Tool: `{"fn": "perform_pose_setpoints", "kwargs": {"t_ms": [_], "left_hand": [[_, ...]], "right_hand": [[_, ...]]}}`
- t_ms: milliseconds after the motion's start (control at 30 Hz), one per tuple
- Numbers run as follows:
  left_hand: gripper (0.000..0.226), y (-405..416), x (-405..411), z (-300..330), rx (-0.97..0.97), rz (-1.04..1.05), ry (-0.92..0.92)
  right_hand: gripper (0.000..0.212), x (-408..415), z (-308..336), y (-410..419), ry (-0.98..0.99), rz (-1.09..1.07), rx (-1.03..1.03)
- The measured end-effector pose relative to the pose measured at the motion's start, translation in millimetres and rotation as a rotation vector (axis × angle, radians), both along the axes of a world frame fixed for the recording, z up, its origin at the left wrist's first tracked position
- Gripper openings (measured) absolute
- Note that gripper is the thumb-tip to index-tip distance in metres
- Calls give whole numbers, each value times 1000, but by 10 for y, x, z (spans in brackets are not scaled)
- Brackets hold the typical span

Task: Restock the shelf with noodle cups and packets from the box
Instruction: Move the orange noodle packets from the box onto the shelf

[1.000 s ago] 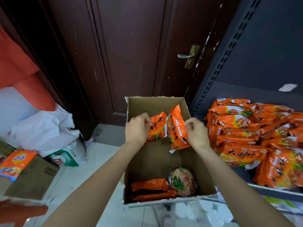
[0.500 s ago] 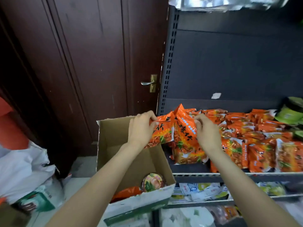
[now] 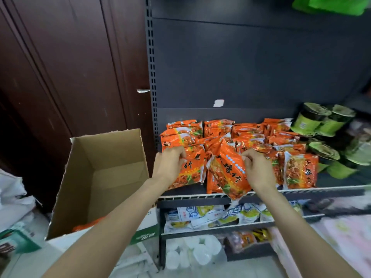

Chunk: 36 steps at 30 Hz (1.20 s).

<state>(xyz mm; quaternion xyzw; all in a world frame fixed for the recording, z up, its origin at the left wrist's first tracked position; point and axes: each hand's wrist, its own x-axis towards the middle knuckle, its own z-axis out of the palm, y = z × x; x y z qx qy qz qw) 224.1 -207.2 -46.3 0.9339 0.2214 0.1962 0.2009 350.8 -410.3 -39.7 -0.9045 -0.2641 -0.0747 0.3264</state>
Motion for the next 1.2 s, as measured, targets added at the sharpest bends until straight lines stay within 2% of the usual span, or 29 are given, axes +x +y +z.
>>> {"fn": "perform_pose_setpoints", "kwargs": {"t_ms": [233,400,533,733,800,933,1000,1100,1200], "left_hand": [[10,92,224,-400,1,-57,158],[33,242,239,-580,124,-106,239],[34,264,263,-587,58,-165,258],[37,233,375,-399,18,-212,144],[40,190,462,-290,-76,-260,99],[65,72,771,-27,-283,-353,13],[69,31,955,95,-335,-357,-16],[67,25,1248,174,-442,-321,-34],[54,36,1557,165,-387,-216,-57]], "right_hand": [[14,137,-108,-92,21,-1,-30],[15,157,-72,-43,33,-3,-33],[14,141,-32,83,7,-12,-28],[15,199,141,135,-1,-14,-17],[16,256,245,114,14,28,17],[13,488,413,90,91,71,212],[13,618,455,106,90,102,259],[15,823,483,153,55,179,252],[15,1114,458,202,52,234,216]]}}
